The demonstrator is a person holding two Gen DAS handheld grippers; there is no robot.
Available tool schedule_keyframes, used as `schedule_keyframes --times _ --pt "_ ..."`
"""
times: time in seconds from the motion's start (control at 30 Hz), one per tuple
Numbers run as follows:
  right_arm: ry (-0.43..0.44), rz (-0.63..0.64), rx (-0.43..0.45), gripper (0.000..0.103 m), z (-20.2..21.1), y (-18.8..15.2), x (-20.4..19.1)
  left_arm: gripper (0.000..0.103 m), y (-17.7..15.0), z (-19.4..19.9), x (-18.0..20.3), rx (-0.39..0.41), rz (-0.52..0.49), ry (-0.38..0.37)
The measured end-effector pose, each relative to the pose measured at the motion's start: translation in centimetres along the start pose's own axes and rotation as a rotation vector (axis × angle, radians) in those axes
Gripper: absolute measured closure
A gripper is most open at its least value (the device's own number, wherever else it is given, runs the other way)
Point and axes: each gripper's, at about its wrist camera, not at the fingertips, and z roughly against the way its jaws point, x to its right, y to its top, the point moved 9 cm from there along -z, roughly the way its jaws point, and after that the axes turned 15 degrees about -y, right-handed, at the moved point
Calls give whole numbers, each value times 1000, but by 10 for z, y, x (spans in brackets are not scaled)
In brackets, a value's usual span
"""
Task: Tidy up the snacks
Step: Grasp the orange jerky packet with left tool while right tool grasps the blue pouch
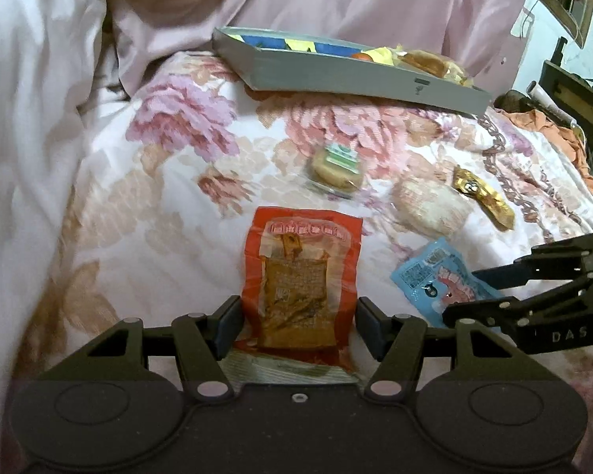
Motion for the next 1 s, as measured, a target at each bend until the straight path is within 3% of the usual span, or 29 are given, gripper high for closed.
schedule_keyframes --times 0.17,0.27,0.47,0.6,0.83,1.0 --pt "-8 8 36 47 15 -15 18 39 -5 0 15 -34 -7 36" --pt "-16 -17 79 41 18 -16 22 38 -4 0 17 -39 -23 57" --pt "-35 6 123 26 18 -16 19 28 -6 -6 15 -44 -51 68" --pt "-33 4 114 22 11 -24 12 21 -2 -15 13 -38 -72 60" --pt "-67 15 158 16 6 -27 0 20 9 -20 3 -3 -19 43" --pt "-77 0 174 24 4 -27 0 34 7 -21 4 -18 -15 18"
